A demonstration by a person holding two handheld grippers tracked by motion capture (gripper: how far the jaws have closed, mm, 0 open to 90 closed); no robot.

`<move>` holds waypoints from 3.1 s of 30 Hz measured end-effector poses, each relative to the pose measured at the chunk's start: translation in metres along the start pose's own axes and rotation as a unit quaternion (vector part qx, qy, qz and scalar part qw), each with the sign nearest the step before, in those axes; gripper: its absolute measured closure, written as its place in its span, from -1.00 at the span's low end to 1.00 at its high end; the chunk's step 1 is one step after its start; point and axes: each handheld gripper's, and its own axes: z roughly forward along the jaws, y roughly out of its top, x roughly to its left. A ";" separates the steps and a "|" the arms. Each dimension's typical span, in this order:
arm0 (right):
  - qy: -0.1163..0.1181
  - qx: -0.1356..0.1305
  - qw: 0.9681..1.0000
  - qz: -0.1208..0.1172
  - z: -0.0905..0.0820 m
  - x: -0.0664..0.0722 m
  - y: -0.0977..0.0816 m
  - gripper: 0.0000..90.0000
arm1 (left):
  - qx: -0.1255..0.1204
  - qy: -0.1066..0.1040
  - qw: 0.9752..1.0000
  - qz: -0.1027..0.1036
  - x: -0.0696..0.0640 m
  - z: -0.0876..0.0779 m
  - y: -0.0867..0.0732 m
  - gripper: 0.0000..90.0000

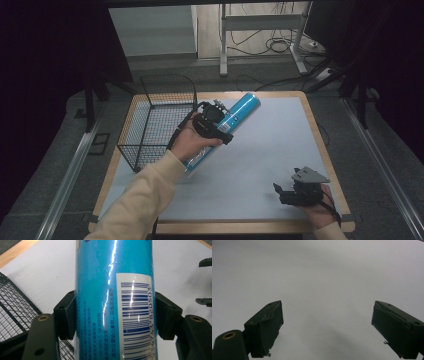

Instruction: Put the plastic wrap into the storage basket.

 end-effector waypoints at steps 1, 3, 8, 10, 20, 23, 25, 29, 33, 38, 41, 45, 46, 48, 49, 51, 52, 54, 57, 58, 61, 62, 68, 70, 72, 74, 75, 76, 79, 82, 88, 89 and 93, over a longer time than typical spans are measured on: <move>0.000 0.000 1.000 0.000 0.000 0.000 0.000 -0.77 | 0.000 0.000 1.000 0.000 0.000 0.000 0.000 -0.29; -0.001 0.000 1.000 0.000 0.000 0.000 0.000 -0.77 | -0.003 0.000 1.000 -0.003 0.001 -0.001 0.002 -0.29; -0.001 0.000 1.000 0.001 0.000 -0.001 0.000 -0.77 | -0.003 0.003 1.000 -0.001 0.004 -0.003 0.005 -0.29; -0.001 0.001 1.000 0.000 0.000 -0.001 0.000 -0.77 | -0.007 0.005 1.000 -0.004 0.005 -0.002 0.007 -0.29; -0.003 0.001 1.000 0.001 0.001 -0.002 -0.001 -0.77 | -0.011 0.013 1.000 -0.005 0.011 -0.008 0.013 -0.29; -0.003 0.001 1.000 0.002 0.001 -0.002 -0.001 -0.77 | -0.015 0.017 1.000 -0.005 0.014 -0.011 0.017 -0.29; -0.003 0.001 1.000 0.001 0.001 -0.002 -0.001 -0.77 | -0.016 0.016 1.000 -0.006 0.015 -0.013 0.019 -0.29; -0.003 0.001 1.000 0.002 0.001 -0.002 -0.001 -0.77 | -0.021 0.020 1.000 -0.006 0.017 -0.015 0.021 -0.29; -0.003 0.000 1.000 0.002 0.001 -0.002 -0.001 -0.77 | -0.023 0.024 0.999 -0.008 0.022 -0.015 0.023 -0.29; -0.003 0.000 1.000 0.004 0.000 -0.003 -0.001 -0.77 | -0.022 0.027 0.999 -0.014 0.030 -0.016 0.026 -0.29; -0.003 0.002 1.000 0.004 0.001 -0.003 -0.002 -0.77 | -0.024 0.020 0.999 -0.024 0.038 -0.019 0.029 -0.29; -0.003 0.001 1.000 0.003 0.001 -0.003 -0.001 -0.77 | -0.026 0.029 0.999 -0.030 0.048 -0.022 0.031 -0.29; -0.003 0.002 1.000 0.004 0.002 -0.003 -0.001 -0.77 | -0.025 0.027 0.999 -0.034 0.050 -0.023 0.031 -0.29; -0.003 0.003 1.000 0.003 0.002 -0.003 -0.002 -0.77 | -0.028 0.024 0.999 -0.039 0.054 -0.026 0.032 -0.29; -0.003 0.003 1.000 0.003 0.002 -0.003 -0.002 -0.77 | -0.028 0.024 0.999 -0.039 0.054 -0.026 0.032 -0.29; -0.003 0.003 1.000 0.004 0.002 -0.003 -0.002 -0.77 | -0.031 0.026 0.998 -0.038 0.055 -0.029 0.034 -0.29; -0.003 0.002 1.000 0.005 0.002 -0.004 -0.001 -0.77 | -0.033 0.028 0.998 -0.038 0.055 -0.030 0.034 -0.29; -0.003 0.002 1.000 0.005 0.002 -0.004 -0.001 -0.77 | -0.033 0.029 0.998 -0.037 0.055 -0.032 0.036 -0.29; -0.003 0.003 1.000 0.005 0.002 -0.004 -0.002 -0.77 | -0.035 0.030 0.998 -0.038 0.056 -0.035 0.039 -0.29; -0.003 0.003 1.000 0.005 0.002 -0.004 -0.002 -0.77 | -0.036 0.030 0.998 -0.040 0.056 -0.035 0.040 -0.29; -0.004 0.001 1.000 0.004 0.001 -0.004 -0.002 -0.77 | -0.034 0.036 0.998 -0.039 0.060 -0.037 0.043 -0.29; -0.004 0.001 1.000 0.005 0.001 -0.004 -0.002 -0.77 | -0.036 0.037 0.998 -0.043 0.061 -0.037 0.044 -0.29; -0.006 0.000 1.000 0.005 0.002 -0.005 -0.002 -0.77 | -0.039 0.048 0.997 -0.046 0.072 -0.039 0.047 -0.29; -0.007 -0.002 1.000 0.005 0.001 -0.005 -0.002 -0.76 | -0.040 0.049 0.997 -0.047 0.076 -0.039 0.047 -0.29; -0.009 -0.005 1.000 0.005 0.001 -0.005 -0.001 -0.76 | -0.039 0.053 0.997 -0.048 0.080 -0.038 0.046 -0.29; -0.009 -0.005 1.000 0.007 0.000 -0.005 -0.002 -0.76 | -0.038 0.057 0.996 -0.051 0.084 -0.037 0.045 -0.29; -0.009 -0.004 1.000 0.006 0.000 -0.005 -0.002 -0.76 | -0.038 0.058 0.996 -0.052 0.086 -0.036 0.044 -0.29; -0.009 -0.004 1.000 0.006 0.000 -0.005 -0.002 -0.76 | -0.038 0.060 0.996 -0.055 0.089 -0.035 0.043 -0.29; -0.009 -0.004 1.000 0.006 0.001 -0.005 -0.002 -0.76 | -0.038 0.065 0.995 -0.060 0.095 -0.033 0.040 -0.29; -0.009 -0.005 1.000 0.007 0.000 -0.005 -0.002 -0.76 | -0.036 0.068 0.995 -0.066 0.101 -0.030 0.036 -0.29; -0.009 -0.004 1.000 0.007 0.000 -0.005 -0.002 -0.76 | -0.027 0.073 0.994 -0.077 0.111 -0.026 0.029 -0.29; -0.009 -0.005 1.000 0.007 0.000 -0.005 -0.002 -0.76 | -0.026 0.073 0.994 -0.079 0.113 -0.025 0.028 -0.29; -0.010 -0.004 1.000 0.008 0.000 -0.005 -0.002 -0.76 | -0.023 0.079 0.993 -0.081 0.119 -0.023 0.024 -0.29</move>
